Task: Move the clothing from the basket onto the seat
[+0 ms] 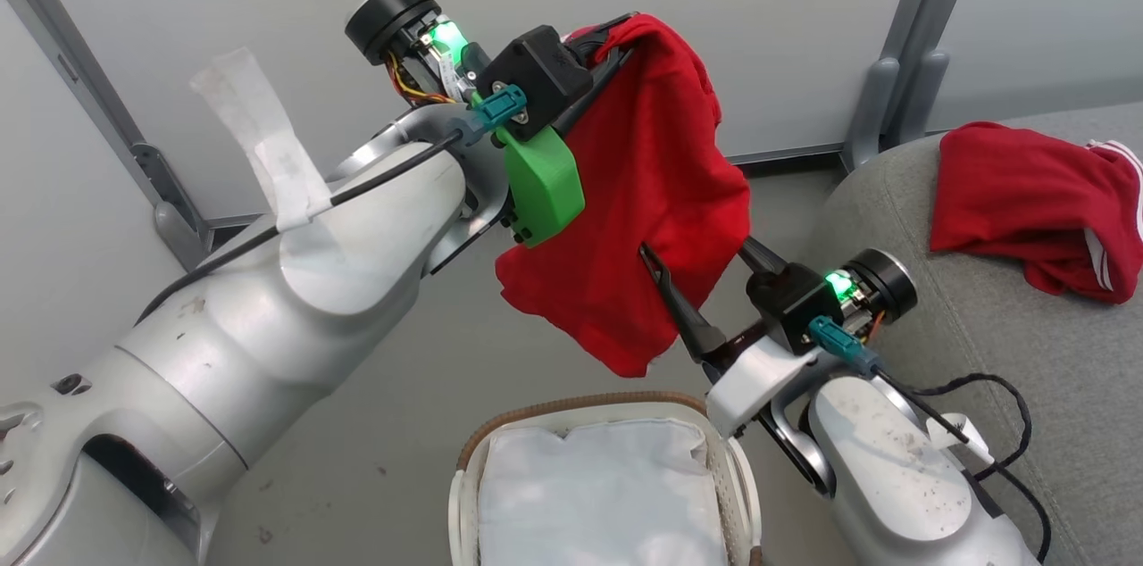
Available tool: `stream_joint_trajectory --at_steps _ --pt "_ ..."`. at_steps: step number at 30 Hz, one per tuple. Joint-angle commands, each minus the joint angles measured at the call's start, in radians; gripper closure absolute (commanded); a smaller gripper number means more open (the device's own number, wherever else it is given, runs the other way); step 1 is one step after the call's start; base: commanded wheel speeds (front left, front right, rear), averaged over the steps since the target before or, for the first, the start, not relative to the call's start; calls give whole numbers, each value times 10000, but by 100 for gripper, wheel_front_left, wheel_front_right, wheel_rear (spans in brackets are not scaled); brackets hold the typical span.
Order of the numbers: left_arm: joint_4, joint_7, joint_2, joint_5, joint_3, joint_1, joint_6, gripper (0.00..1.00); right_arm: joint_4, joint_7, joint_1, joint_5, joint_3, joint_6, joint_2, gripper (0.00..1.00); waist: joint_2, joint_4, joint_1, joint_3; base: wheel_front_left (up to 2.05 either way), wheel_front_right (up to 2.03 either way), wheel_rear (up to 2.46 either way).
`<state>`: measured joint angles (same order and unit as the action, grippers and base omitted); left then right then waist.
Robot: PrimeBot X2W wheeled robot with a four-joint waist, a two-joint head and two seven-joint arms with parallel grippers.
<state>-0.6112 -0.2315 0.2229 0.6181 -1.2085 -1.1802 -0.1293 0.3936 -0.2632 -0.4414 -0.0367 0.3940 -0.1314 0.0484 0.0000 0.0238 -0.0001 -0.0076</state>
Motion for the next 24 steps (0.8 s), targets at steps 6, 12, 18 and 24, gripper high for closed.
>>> stream_joint_trajectory --at_steps 6,12,18,24 --pt "59 -110 -124 268 -17 421 29 100 -106 -24 -398 -182 17 14 37 100 0 133 1 -72 0 0 0" --pt "14 -192 -47 539 108 1011 132 100 -287 -24 -251 -68 -89 14 37 100 0 137 1 -101 0 0 0" --pt "-88 -272 -30 938 325 1861 271 100 -503 -24 -83 110 -400 14 37 100 0 82 1 -111 0 0 0" --pt "-139 -359 -178 1185 781 2967 567 26 -787 -24 19 279 -880 14 37 100 0 40 1 -66 0 0 0"
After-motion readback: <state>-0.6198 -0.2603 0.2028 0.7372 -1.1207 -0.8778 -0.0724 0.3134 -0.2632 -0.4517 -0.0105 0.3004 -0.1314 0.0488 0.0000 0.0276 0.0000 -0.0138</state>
